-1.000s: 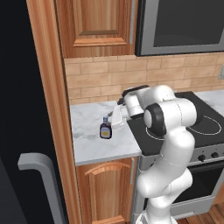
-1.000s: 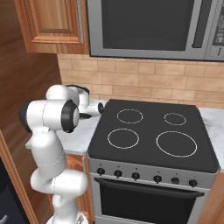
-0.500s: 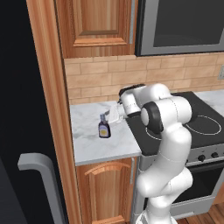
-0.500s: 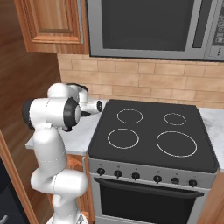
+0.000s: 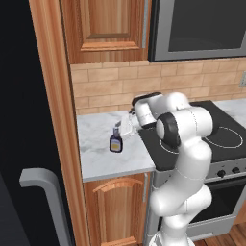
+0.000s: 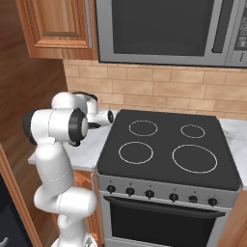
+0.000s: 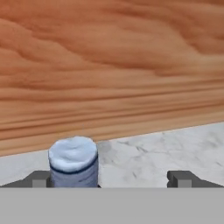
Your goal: Place the ketchup and condiment bottle from the counter to the top shelf of the fridge. If the existing items in the fridge are on the top shelf, move them to other shelves.
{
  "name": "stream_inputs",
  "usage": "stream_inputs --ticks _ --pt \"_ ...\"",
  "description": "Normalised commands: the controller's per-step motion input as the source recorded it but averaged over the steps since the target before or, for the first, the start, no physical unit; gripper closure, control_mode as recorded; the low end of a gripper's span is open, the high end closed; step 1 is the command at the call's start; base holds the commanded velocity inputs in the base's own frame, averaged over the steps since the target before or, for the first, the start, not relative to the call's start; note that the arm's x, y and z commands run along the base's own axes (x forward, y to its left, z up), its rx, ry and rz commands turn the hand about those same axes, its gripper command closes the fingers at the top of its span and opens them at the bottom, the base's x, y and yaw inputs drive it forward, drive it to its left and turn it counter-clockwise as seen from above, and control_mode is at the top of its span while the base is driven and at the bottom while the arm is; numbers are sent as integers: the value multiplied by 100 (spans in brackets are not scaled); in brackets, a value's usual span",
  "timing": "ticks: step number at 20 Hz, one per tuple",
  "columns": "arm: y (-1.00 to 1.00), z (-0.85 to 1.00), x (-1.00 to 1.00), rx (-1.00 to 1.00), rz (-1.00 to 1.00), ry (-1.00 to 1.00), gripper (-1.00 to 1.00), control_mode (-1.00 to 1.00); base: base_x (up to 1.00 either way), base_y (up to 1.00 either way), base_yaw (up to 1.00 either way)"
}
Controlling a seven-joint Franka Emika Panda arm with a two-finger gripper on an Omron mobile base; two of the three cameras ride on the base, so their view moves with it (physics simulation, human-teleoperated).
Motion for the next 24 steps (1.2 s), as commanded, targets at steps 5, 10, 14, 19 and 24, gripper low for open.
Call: stream_inputs --ticks 5,10,14,19,24 --pt "0 0 -26 0 3 0 -100 -100 0 0 0" --pt "0 -18 -3 -3 3 0 -100 -100 0 0 0" --pt "0 -24 0 -3 4 0 -100 -100 0 0 0" --pt "0 -25 1 -3 4 0 100 -100 0 0 0" --pt "0 -6 0 -1 0 0 100 -100 0 0 0"
